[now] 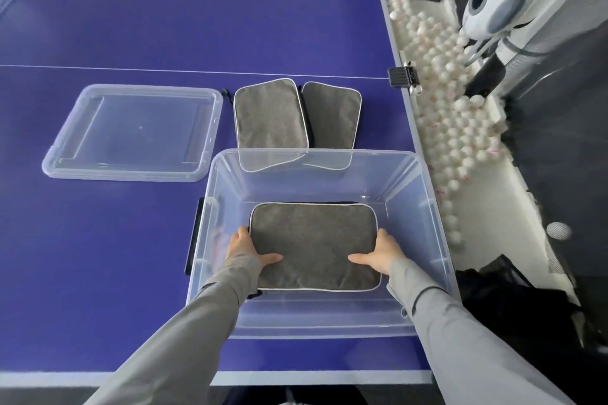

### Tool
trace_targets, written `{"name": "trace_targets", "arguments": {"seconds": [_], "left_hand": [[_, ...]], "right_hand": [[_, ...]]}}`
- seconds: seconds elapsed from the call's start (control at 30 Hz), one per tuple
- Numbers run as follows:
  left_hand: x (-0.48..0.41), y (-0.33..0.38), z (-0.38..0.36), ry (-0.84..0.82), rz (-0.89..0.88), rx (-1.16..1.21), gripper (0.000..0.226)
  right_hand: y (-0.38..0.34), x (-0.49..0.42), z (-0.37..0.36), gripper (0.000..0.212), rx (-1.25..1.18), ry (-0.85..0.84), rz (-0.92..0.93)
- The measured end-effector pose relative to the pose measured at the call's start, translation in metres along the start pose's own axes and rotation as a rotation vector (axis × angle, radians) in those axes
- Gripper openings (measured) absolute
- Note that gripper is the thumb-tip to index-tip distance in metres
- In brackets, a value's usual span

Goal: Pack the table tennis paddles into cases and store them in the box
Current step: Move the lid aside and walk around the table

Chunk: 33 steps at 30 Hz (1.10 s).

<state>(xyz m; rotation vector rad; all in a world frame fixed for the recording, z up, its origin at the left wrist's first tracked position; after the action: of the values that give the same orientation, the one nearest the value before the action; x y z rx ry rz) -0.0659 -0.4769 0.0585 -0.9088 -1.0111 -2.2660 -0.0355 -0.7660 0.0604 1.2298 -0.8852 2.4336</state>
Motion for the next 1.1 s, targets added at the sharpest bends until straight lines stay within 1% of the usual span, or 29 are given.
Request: {"name": "trace_targets", "arguments": {"seconds": [0.17,0.23,0.27,0.37,0.4,0.5,0.57,0.67,0.73,0.8,0.9,0.97,1.1], "left_hand": [[0.004,0.002,-0.001,-0.026,-0.001,-0.043,0.094],[0.006,0.004,-0.002,-0.03,-0.007,-0.046,0.092],[0.008,0.005,-0.002,-0.034,-0.004,-0.034,0.091],[0.013,0.006,0.0,-0.057,0.007,0.014,0.089],[0.016,0.007,0.0,-0.064,0.003,0.014,0.088],[0.027,0.013,0.003,-0.069,-0.042,-0.029,0.083],[0.037,0.023,0.003,-0.049,-0.115,-0.124,0.084],[0.057,0.048,0.006,0.063,-0.298,-0.41,0.085],[0.072,0.062,0.01,0.161,-0.409,-0.537,0.084],[0.083,0.072,0.019,0.241,-0.445,-0.617,0.083],[0.098,0.075,0.044,0.384,-0.449,-0.723,0.084],[0.106,0.067,0.063,0.433,-0.432,-0.687,0.082],[0.111,0.027,0.111,0.482,-0.347,-0.45,0.081]], "right_hand": [[0.0,0.003,0.0,0.086,-0.002,-0.001,-0.03],[-0.001,0.007,0.003,0.083,0.009,0.014,-0.031],[-0.002,0.009,0.006,0.08,0.005,0.048,-0.013],[-0.011,0.02,0.019,0.066,-0.035,0.227,0.092],[-0.014,0.025,0.022,0.063,-0.042,0.256,0.123],[-0.024,0.036,0.027,0.054,-0.033,0.27,0.2],[-0.033,0.044,0.029,0.051,0.0,0.292,0.253],[-0.056,0.058,0.032,0.049,0.041,0.354,0.381],[-0.076,0.067,0.033,0.049,0.066,0.393,0.47],[-0.097,0.076,0.031,0.049,0.124,0.42,0.557],[-0.124,0.086,0.027,0.052,0.228,0.437,0.658],[-0.139,0.092,0.022,0.054,0.268,0.433,0.692],[-0.169,0.105,-0.005,0.057,0.324,0.386,0.772]]}}
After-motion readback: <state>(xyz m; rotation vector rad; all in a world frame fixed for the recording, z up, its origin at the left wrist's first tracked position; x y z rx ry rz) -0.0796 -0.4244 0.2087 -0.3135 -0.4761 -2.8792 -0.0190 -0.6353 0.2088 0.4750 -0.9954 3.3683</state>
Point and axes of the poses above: each hand's wrist, its own x-axis away from the middle knuckle, its own z-axis out of the back of the hand, y = z × x, the point moved 5 cm from there along -x, towards the middle knuckle, and after that the axes turned 12 degrees about -y, right-handed, at the moved point
